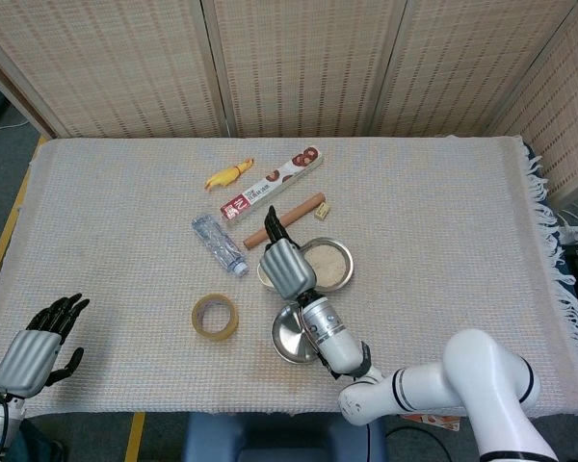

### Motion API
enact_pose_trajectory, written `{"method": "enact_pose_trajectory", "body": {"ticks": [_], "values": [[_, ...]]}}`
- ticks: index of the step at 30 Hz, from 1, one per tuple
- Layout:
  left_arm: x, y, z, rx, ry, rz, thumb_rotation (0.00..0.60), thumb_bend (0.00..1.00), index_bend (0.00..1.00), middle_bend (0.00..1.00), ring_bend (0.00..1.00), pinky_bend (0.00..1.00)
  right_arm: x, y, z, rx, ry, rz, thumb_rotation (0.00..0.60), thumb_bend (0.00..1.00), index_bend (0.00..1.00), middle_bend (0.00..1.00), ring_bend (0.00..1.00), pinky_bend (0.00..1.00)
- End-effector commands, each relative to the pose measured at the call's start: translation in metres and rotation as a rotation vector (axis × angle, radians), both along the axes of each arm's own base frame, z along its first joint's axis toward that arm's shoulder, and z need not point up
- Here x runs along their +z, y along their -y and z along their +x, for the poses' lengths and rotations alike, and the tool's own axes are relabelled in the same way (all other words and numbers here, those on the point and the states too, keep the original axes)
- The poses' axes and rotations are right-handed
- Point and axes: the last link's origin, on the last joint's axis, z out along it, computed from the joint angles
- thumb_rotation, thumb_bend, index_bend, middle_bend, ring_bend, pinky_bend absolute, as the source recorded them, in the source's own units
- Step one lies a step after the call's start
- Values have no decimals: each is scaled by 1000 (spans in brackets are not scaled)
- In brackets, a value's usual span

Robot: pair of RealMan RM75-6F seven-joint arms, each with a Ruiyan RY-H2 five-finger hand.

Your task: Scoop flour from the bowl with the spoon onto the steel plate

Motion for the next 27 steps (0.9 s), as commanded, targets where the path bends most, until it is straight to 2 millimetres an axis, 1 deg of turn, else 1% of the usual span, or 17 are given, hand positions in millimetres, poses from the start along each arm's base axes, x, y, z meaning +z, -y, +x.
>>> {"method": "enact_pose_trajectory", "body": {"ticks": [1,4,6,9,11,13,15,16,18,20,23,27], "values": [[0,0,0,-1,0,2,600,448,0,0,42,163,18,-3,-4,-81,200,49,600,404,969,592,78,0],[0,0,0,1,-2,2,600,448,0,0,42,163,36,-10,-14,-154,364,105,600,404,967,592,78,0],[0,0,0,1,-4,0,600,448,0,0,42,162,50,-17,-21,-167,422,121,600,404,966,592,78,0],[-2,1,0,-1,-6,-2,600,447,0,0,42,163,74,-35,-34,-170,548,145,600,404,966,592,78,0],[-3,1,1,-1,-8,-4,600,448,0,0,42,163,82,-47,-44,-180,593,161,600,404,967,596,85,0],[-3,1,1,-1,-9,-4,600,448,0,0,43,163,85,-61,-58,-205,610,191,600,404,968,600,92,0],[-4,1,2,-2,-11,-4,600,448,0,0,43,163,83,-71,-71,-247,621,226,600,404,968,601,93,0],[-4,2,2,-3,-11,-5,600,448,0,0,43,163,78,-75,-78,-271,624,255,600,404,966,601,93,0],[-5,2,3,-7,-12,-6,600,448,0,0,42,163,69,-79,-88,-293,627,287,600,404,953,601,93,0],[-6,3,5,-13,-12,-11,600,448,0,0,43,163,55,-79,-96,-283,636,280,600,404,933,601,93,0],[-7,5,7,-20,-10,-17,600,448,0,0,43,163,31,-82,-102,-228,653,266,600,404,930,601,93,0],[-5,6,6,-18,-6,-17,600,448,0,0,43,162,2,-89,-100,-187,685,301,600,404,929,601,93,0]]}}
